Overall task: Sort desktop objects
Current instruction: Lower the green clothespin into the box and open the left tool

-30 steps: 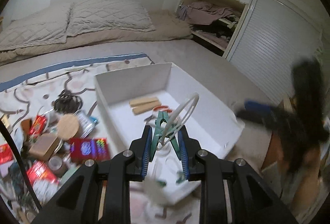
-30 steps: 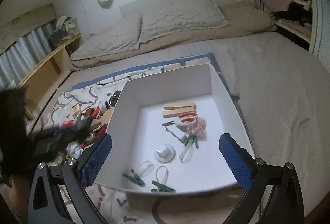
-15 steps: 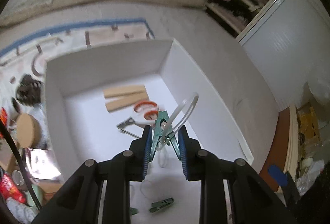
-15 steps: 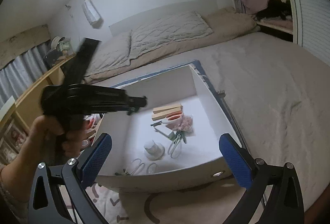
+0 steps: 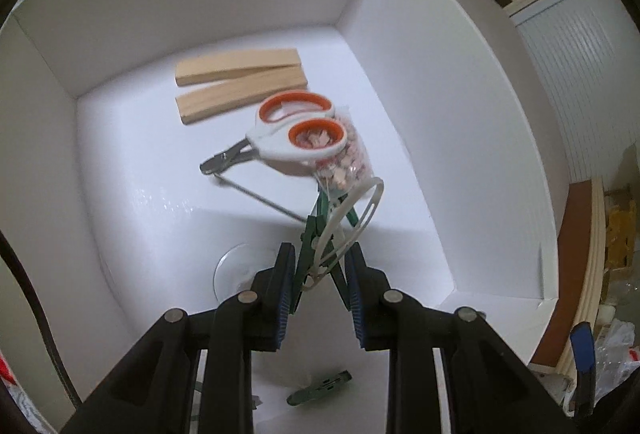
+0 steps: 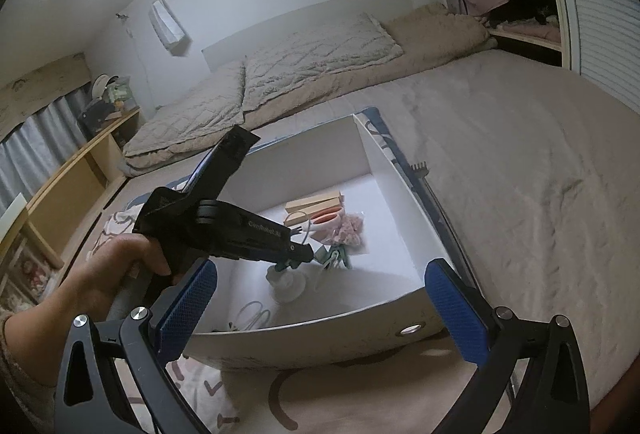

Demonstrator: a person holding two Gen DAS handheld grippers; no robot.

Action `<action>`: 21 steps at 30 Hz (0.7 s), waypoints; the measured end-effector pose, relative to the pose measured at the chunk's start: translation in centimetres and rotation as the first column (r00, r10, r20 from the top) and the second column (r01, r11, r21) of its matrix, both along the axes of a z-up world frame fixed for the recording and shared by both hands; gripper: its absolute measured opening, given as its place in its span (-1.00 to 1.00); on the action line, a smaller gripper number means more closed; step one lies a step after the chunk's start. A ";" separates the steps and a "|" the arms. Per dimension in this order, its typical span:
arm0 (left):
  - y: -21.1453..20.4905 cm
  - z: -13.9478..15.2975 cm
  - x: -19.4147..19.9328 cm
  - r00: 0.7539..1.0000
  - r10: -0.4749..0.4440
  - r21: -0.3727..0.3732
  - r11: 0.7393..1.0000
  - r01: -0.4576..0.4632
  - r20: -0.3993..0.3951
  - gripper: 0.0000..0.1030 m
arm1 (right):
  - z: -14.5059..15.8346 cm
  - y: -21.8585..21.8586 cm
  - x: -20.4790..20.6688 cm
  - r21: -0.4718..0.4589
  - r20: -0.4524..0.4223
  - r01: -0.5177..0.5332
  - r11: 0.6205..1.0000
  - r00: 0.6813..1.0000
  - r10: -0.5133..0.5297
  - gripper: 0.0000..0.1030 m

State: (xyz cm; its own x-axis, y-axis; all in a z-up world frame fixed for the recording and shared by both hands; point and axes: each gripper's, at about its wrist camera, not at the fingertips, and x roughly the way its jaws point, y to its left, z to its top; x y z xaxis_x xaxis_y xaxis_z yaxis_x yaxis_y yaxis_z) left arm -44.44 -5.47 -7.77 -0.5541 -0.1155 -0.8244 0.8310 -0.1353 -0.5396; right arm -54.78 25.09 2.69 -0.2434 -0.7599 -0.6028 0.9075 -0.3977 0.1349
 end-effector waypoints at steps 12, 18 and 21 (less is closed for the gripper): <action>0.4 -0.3 -2.1 0.994 -0.093 0.017 0.996 0.092 0.052 -0.50 | -0.3 0.0 -0.1 0.011 0.013 0.006 1.000 1.000 -0.006 1.00; 1.4 -0.6 -3.4 0.978 -0.196 0.027 0.980 0.195 0.066 -0.50 | -0.2 -0.1 -0.1 0.009 0.017 0.004 1.000 1.000 -0.004 1.00; 1.8 -0.6 -3.9 0.976 -0.209 0.045 0.977 0.207 0.060 -0.50 | -0.1 -0.2 -0.2 0.008 0.019 0.004 1.000 1.000 -0.004 1.00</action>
